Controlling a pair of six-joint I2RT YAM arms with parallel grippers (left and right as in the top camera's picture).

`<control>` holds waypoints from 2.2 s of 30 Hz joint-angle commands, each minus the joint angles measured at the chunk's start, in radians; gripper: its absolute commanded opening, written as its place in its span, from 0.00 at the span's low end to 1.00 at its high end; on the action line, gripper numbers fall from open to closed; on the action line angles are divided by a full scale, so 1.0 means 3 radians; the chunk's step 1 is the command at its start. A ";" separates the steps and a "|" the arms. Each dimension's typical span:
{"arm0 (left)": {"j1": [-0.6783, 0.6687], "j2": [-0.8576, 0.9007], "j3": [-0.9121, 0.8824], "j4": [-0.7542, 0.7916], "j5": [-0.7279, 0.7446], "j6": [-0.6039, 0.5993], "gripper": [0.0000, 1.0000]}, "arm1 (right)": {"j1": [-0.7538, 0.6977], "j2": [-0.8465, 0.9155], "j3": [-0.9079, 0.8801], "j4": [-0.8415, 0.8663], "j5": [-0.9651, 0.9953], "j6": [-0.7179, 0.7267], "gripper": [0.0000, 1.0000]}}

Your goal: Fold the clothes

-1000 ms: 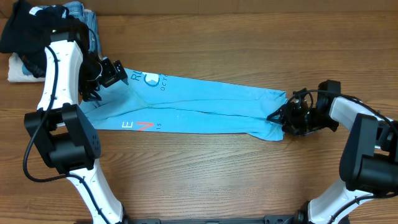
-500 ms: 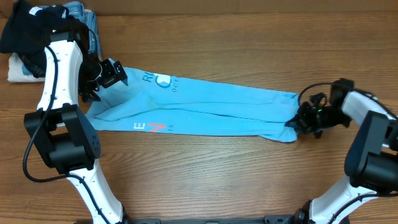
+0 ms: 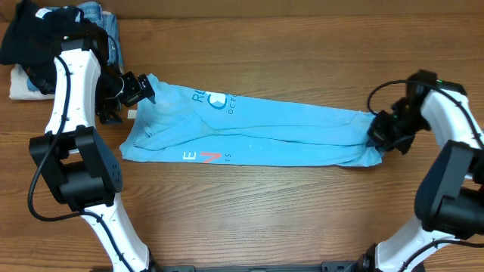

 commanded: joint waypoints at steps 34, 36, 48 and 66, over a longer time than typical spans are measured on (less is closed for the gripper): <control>-0.0025 -0.0034 0.0004 -0.0041 -0.0029 0.0070 1.00 | 0.1974 -0.0146 0.0211 0.0290 0.0997 0.0821 0.64; -0.0025 -0.0034 0.0004 -0.0041 -0.0029 0.0070 1.00 | 0.1888 -0.0149 0.0354 0.0170 0.0994 0.0821 0.72; -0.0027 -0.0034 0.0004 -0.0060 -0.0017 0.0107 1.00 | 0.1409 -0.0136 0.0430 0.0195 0.0446 0.0441 0.34; -0.0043 -0.0034 0.0004 -0.0102 -0.0017 0.0128 1.00 | 0.1464 -0.0134 -0.0505 0.1111 -0.0342 0.0519 0.07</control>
